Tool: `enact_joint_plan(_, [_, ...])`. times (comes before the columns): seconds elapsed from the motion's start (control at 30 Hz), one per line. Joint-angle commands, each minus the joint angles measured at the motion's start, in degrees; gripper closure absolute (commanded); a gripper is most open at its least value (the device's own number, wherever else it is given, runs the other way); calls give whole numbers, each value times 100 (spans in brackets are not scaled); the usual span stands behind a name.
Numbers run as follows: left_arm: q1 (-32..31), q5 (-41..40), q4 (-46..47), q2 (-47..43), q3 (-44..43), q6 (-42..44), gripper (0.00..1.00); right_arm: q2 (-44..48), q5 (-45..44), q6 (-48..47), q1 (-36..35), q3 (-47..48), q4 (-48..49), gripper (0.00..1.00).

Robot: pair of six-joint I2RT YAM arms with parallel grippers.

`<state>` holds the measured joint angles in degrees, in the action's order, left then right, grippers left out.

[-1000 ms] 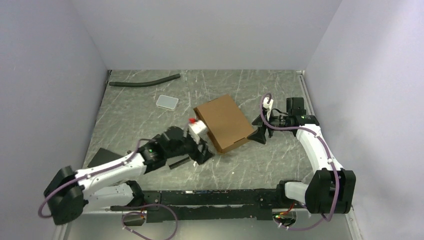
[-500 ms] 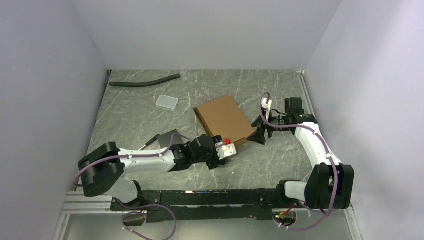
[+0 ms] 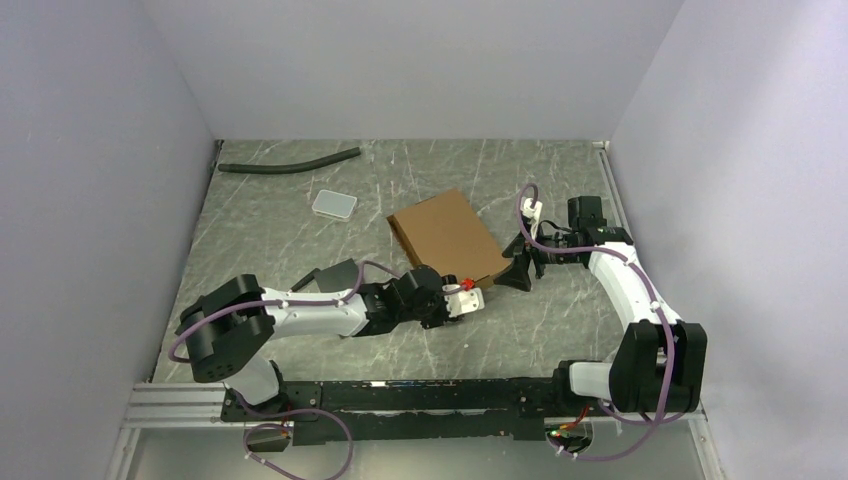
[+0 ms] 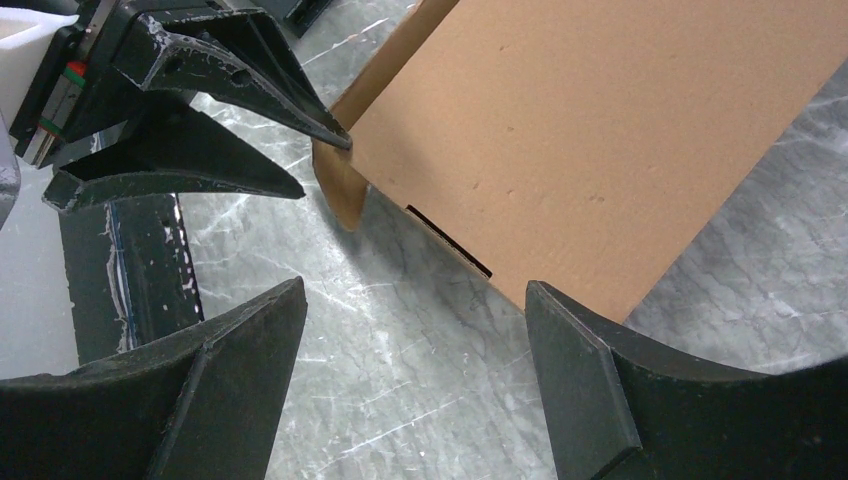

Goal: Fold the paper box

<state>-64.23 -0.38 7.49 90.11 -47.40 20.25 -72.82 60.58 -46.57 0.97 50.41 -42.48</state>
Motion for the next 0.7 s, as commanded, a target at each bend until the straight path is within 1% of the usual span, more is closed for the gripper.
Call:
enact_joint_plan(0.0, [-11,-23,7,-194,64,126,48,30,251,-182,4,171,-14,16])
enact_joint_plan(0.2, [-11,-136,-142,-154,41,209,49,-1,245,-169,1,172,-24,16])
enact_joint_plan(0.43, [-11,-21,88,-483,297,197,47,-98,270,-224,-1,222,-119,16])
enact_joint_plan(0.57, [-11,-15,220,-666,427,181,43,-130,279,-256,-1,232,-159,16])
enact_joint_plan(0.67, [-11,-14,227,-668,462,222,42,-142,294,-248,-1,240,-162,16])
